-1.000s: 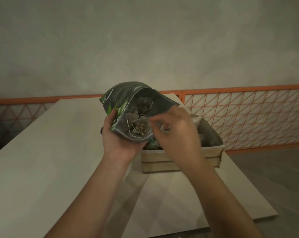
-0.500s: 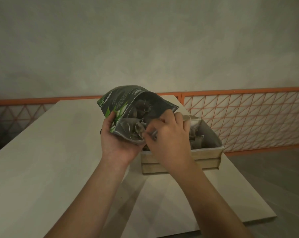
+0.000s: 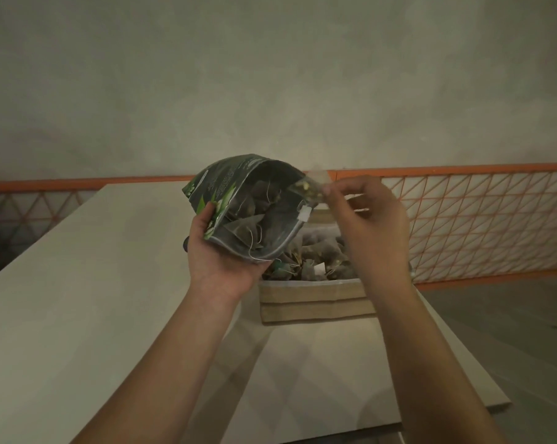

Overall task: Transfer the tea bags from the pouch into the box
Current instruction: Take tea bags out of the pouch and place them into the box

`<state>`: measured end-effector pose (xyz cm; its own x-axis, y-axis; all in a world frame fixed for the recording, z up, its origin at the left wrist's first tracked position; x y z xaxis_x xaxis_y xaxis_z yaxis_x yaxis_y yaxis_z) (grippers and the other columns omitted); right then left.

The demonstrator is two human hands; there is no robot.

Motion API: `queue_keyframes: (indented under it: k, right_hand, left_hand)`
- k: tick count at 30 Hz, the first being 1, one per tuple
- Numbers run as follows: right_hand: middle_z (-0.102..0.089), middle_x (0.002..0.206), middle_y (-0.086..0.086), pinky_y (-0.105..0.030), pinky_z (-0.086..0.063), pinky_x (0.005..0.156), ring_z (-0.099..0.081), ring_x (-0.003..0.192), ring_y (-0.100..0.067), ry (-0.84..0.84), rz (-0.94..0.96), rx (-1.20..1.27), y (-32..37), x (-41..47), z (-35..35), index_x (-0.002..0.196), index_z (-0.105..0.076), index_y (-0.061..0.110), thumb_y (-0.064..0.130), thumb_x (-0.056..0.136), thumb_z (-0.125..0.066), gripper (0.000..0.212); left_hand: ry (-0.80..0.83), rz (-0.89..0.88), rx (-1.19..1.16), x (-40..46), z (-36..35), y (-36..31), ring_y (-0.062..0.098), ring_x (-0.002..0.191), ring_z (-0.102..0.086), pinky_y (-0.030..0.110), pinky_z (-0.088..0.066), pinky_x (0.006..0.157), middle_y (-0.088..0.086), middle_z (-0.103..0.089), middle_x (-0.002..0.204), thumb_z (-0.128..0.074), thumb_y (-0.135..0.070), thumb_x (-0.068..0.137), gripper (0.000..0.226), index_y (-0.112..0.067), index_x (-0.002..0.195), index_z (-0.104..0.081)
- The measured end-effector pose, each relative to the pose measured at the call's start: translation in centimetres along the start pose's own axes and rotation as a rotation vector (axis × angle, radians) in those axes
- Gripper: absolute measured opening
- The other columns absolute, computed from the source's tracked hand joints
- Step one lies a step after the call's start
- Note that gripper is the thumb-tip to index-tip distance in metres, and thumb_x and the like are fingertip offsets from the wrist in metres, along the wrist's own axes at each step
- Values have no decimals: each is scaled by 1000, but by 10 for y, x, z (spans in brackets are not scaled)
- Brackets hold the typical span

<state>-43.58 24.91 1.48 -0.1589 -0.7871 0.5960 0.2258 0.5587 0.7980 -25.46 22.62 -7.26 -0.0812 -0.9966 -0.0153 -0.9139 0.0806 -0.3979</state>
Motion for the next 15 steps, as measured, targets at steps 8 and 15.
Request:
queue_keyframes:
  k: [8,15]
  right_hand:
    - [-70,94,-16,-34,-60,73,-72,81,-23,-49,-195,141,-62,4,54,98,-56,3,13,94,-62,13]
    - [-63,83,8,-34,-42,75,-58,87,-21,-53,44,-670,-92,-14,65,89,-67,19,23,83,-74,10]
  left_hand:
    - [47,-2,-69,2,-6,4,44,131,-53,55,-34,116,20,-58,141,-53,-50,93,53,-16,132,-67]
    - [25,-8,-62,1,-10,16,41,125,-59,56,-42,109,18,-64,134,-53,-48,94,51,-17,132,-66]
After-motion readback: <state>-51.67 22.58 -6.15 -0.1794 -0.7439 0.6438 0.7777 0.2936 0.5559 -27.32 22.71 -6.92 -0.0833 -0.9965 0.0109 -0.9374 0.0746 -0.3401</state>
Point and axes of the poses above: each hand's wrist, its own x-axis towards the middle knuckle, its own z-axis out of the back of the hand, y = z × x, the point moved 7 cm from there along x, towards the middle knuckle
